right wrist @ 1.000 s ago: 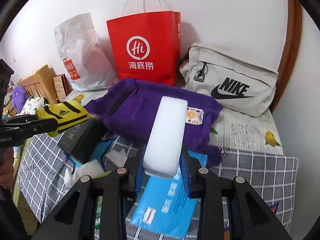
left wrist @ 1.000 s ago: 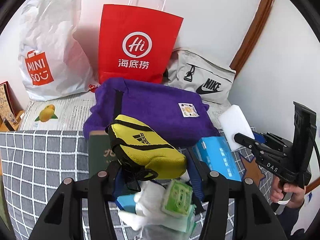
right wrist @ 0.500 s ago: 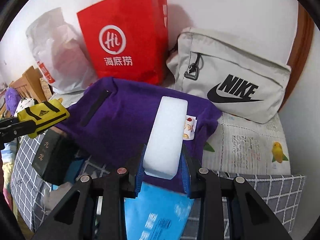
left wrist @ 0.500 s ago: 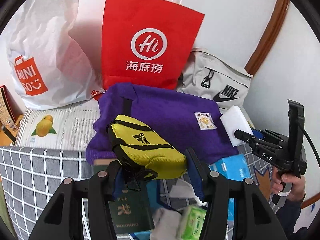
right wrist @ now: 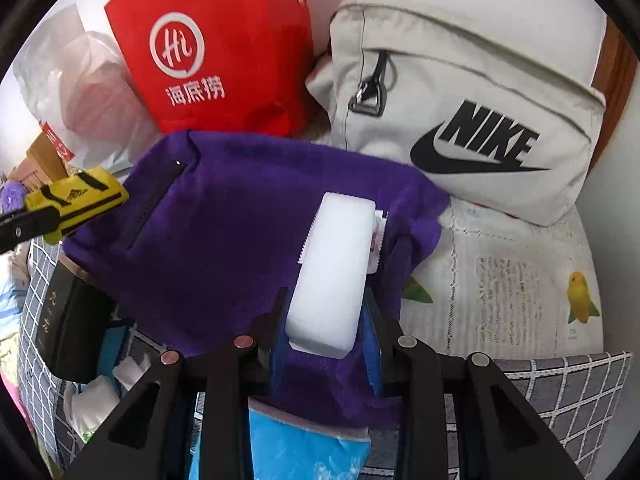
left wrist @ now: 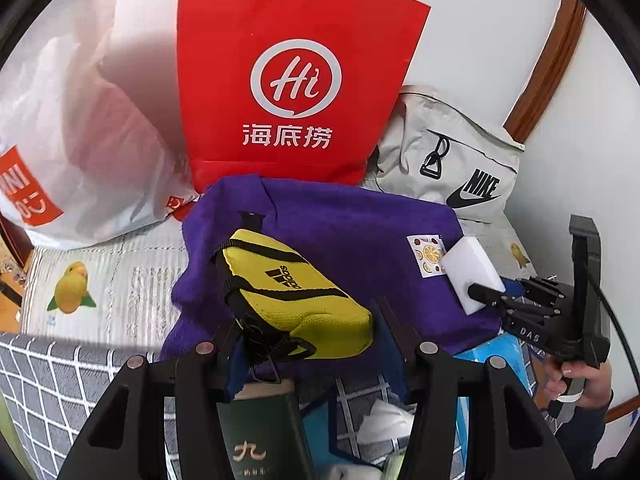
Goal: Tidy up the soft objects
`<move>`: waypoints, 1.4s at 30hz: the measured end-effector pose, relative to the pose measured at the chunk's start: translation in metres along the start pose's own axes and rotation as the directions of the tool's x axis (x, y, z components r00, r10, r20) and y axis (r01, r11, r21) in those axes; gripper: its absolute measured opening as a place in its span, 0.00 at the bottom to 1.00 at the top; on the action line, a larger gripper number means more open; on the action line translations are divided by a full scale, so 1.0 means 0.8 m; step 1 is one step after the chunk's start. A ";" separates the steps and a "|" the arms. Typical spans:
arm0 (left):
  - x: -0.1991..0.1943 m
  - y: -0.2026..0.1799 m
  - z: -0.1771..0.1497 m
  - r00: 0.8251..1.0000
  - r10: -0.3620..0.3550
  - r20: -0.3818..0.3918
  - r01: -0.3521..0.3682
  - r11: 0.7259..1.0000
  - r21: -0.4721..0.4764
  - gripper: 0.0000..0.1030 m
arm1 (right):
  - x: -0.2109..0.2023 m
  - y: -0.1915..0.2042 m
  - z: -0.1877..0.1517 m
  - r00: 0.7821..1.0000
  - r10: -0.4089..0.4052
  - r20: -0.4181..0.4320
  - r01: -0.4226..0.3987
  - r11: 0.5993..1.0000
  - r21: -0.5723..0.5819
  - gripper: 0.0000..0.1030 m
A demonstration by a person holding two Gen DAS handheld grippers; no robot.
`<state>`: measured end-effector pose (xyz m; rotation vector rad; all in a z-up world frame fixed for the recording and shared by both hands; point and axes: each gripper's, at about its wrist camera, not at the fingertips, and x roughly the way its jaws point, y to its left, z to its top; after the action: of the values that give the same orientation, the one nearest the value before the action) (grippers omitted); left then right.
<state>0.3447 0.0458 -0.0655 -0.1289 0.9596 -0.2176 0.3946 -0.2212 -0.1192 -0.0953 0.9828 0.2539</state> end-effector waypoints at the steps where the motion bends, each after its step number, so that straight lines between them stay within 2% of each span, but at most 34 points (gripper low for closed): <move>1: 0.003 0.000 0.002 1.000 0.000 -0.001 0.000 1.000 0.002 0.51 | 0.005 -0.001 0.000 1.000 0.000 -0.013 0.000 1.000 0.001 0.32; 3: 0.008 0.001 0.006 1.000 -0.002 -0.005 0.002 1.000 0.000 0.51 | 0.015 -0.002 -0.002 0.999 0.001 -0.042 -0.001 1.000 -0.003 0.32; 8: 0.023 -0.002 0.016 1.000 -0.008 -0.020 0.009 1.000 0.009 0.51 | 0.019 -0.004 -0.005 0.998 0.008 -0.055 -0.008 1.000 0.007 0.34; 15: 0.047 -0.012 0.028 0.999 0.008 -0.037 -0.007 0.999 0.041 0.51 | 0.013 0.005 -0.006 0.999 0.004 -0.050 -0.005 0.999 -0.031 0.48; 24: 0.078 -0.004 0.045 0.998 0.022 -0.058 -0.020 0.999 0.033 0.51 | -0.002 0.009 -0.009 0.999 -0.043 -0.015 0.042 0.998 -0.052 0.57; 27: 0.087 -0.003 0.050 0.998 0.025 -0.064 -0.023 0.999 0.035 0.51 | -0.009 0.004 -0.007 1.000 -0.029 0.008 0.029 0.999 -0.033 0.61; 29: 0.095 -0.003 0.054 0.997 0.031 -0.069 -0.028 0.999 0.039 0.51 | -0.009 0.000 -0.005 1.000 0.012 0.017 -0.012 1.000 -0.014 0.65; 36: 0.122 -0.008 0.069 0.996 0.037 -0.086 -0.032 0.998 0.053 0.51 | -0.013 -0.005 0.000 0.999 0.000 0.045 -0.001 1.000 0.022 0.65; 42: 0.130 -0.001 0.062 0.990 0.036 -0.139 -0.032 0.999 0.029 0.53 | -0.016 -0.001 -0.001 0.999 -0.009 0.049 0.008 1.000 0.015 0.65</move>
<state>0.4433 0.0208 -0.1199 -0.0730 1.0972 -0.2101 0.3874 -0.2246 -0.1088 -0.0793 0.9349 0.2404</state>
